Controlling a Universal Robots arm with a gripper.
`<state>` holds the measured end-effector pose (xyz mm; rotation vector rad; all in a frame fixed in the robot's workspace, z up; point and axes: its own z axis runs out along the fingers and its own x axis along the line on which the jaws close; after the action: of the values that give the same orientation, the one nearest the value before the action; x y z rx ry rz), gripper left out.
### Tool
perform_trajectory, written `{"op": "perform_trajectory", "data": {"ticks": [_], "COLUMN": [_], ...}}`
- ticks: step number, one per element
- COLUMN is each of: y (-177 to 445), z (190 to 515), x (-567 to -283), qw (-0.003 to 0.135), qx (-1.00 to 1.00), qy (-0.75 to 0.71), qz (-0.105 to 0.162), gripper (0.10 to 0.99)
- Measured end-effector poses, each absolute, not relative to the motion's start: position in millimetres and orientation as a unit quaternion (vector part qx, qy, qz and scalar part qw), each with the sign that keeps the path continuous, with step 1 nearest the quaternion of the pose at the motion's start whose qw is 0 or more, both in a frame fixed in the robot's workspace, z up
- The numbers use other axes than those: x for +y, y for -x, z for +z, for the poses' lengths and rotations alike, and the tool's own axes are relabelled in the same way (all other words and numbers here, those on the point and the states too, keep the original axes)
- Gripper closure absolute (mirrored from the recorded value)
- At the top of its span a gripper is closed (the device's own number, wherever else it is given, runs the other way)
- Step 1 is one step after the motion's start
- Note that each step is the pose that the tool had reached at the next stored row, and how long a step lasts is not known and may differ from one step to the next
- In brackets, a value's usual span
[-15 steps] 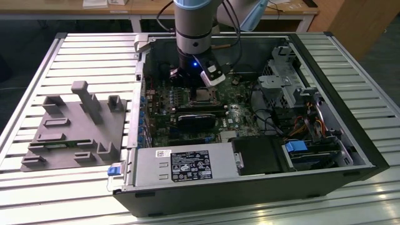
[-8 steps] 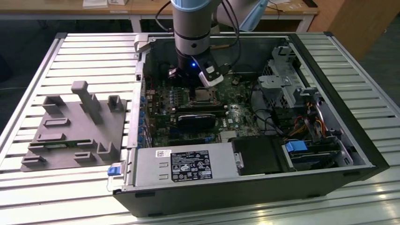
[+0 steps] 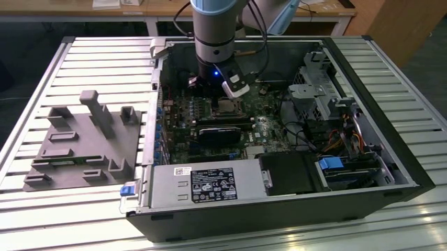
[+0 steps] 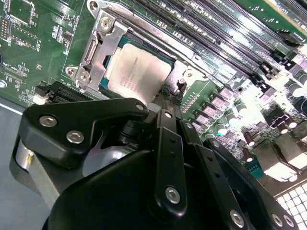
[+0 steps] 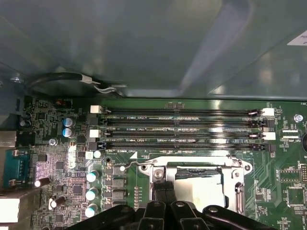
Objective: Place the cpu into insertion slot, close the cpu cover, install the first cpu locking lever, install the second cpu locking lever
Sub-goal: 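Close the cpu cover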
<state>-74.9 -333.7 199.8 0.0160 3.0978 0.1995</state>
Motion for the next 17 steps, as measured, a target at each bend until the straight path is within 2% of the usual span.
{"op": "perform_trajectory", "data": {"ticks": [17], "y": [69.5], "z": [204.2], "x": [-333.6], "qw": [0.019], "qx": [0.998], "qy": [-0.005], "qz": [0.068], "gripper": [0.984]}}
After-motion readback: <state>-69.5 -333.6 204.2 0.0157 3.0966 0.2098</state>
